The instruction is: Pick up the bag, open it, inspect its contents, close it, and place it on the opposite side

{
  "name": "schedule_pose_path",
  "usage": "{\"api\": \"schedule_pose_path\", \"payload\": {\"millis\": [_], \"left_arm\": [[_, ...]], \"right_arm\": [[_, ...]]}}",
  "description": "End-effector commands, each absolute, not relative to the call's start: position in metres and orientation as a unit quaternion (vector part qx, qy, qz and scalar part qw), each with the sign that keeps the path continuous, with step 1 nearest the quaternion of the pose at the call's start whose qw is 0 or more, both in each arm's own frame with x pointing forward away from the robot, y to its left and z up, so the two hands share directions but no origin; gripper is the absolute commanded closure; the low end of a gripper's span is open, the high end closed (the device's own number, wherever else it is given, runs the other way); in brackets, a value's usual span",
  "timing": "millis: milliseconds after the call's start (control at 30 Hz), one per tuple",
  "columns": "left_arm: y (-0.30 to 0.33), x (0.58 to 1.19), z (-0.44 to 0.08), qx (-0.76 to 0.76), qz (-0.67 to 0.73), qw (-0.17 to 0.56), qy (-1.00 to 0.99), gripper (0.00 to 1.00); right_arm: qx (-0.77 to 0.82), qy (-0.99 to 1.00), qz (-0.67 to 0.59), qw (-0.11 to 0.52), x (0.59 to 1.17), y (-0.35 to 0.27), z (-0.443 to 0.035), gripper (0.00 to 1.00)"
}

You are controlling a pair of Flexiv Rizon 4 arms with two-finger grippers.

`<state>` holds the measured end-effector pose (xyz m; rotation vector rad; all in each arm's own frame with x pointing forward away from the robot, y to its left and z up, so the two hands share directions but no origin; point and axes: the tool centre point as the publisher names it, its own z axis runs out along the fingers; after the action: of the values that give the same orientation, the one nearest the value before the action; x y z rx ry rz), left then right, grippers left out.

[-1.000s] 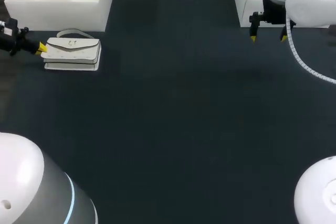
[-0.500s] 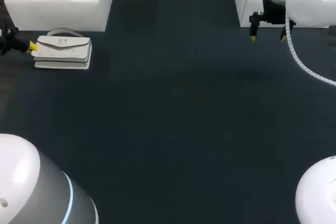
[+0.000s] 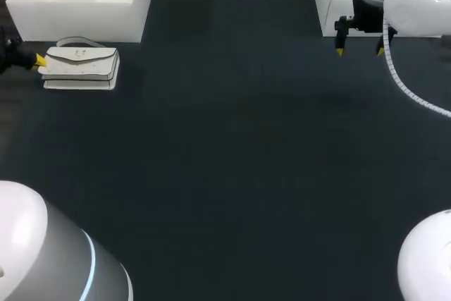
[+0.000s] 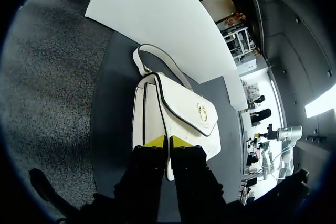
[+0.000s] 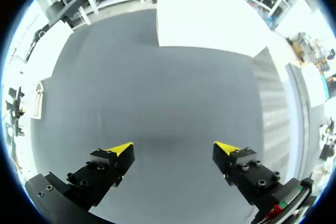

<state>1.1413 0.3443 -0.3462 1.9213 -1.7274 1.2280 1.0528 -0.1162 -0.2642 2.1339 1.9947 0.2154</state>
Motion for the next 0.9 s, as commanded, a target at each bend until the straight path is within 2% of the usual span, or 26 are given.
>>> {"api": "schedule_pose_path", "payload": {"millis": [33, 67, 100, 367, 600, 900], "left_arm": [[0.354, 1.149, -0.345, 0.611, 0.371, 0.268, -0.647, 0.20], [0.355, 1.148, -0.344, 0.612, 0.370, 0.266, -0.647, 0.05], [0.356, 1.147, -0.342, 0.614, 0.369, 0.261, -0.648, 0.00], [0.353, 1.117, -0.314, 0.636, 0.348, 0.200, -0.659, 0.00], [0.333, 1.085, -0.286, 0.676, 0.270, 0.118, -0.675, 0.00], [0.311, 1.054, -0.262, 0.703, 0.209, 0.064, -0.676, 0.00]], "right_arm": [[0.725, 0.677, 0.072, 0.107, 1.052, -0.116, -0.263, 0.00], [0.725, 0.677, 0.072, 0.107, 1.052, -0.116, -0.263, 0.00], [0.725, 0.677, 0.072, 0.107, 1.052, -0.116, -0.263, 0.00], [0.725, 0.677, 0.072, 0.107, 1.052, -0.116, -0.263, 0.00], [0.725, 0.677, 0.072, 0.107, 1.052, -0.116, -0.263, 0.00], [0.725, 0.677, 0.072, 0.107, 1.052, -0.116, -0.263, 0.00]]}}
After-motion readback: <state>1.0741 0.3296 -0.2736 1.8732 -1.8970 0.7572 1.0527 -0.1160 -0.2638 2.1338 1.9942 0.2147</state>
